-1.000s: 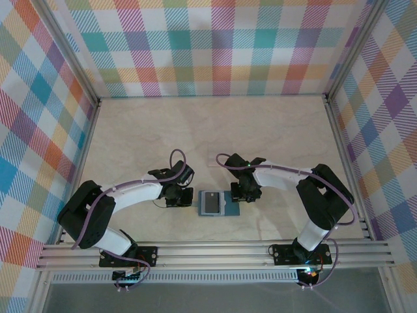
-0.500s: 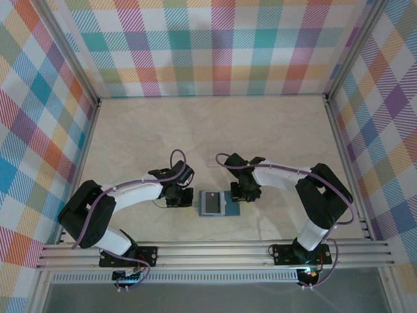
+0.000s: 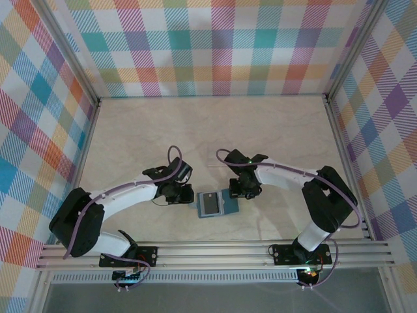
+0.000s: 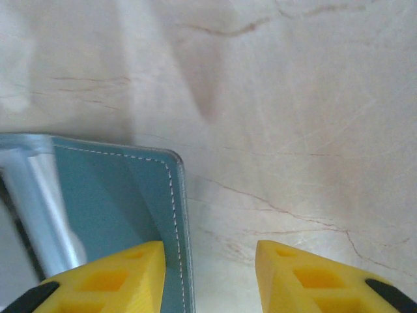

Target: Take the credit cards out of the card holder

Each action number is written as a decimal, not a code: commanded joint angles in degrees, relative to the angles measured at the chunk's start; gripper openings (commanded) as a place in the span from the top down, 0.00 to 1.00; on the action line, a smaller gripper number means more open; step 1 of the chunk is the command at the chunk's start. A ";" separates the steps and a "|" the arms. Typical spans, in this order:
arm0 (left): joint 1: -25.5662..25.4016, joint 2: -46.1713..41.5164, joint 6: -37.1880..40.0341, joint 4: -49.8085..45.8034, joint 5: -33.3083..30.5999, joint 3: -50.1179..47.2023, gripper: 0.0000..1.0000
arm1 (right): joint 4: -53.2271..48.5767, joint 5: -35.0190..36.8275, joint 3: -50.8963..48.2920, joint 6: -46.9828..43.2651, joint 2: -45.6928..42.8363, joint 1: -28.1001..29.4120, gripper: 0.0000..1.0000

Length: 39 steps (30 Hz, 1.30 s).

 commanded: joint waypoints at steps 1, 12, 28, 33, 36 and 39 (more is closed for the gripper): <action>0.43 -1.56 -0.38 -2.81 0.34 2.57 0.80 | -1.87 -1.31 1.72 -0.58 -2.73 -0.12 0.58; -0.59 -0.45 -2.28 -2.50 3.96 6.29 0.81 | -2.96 -3.05 3.68 -0.20 -6.56 -0.11 0.59; -4.98 6.76 -6.67 2.44 1.71 5.01 0.89 | 5.90 -18.94 6.35 0.38 -4.71 1.53 0.73; -5.05 8.72 -7.08 4.43 3.02 3.43 0.90 | 4.12 -18.30 7.87 -0.58 -1.10 2.09 0.74; -5.19 9.66 -7.18 4.89 3.04 2.68 0.90 | 2.61 -16.33 7.96 -0.98 0.29 2.12 0.76; -5.14 10.08 -7.18 5.10 2.85 2.14 0.91 | 0.62 -13.78 8.04 -1.51 1.47 2.18 0.77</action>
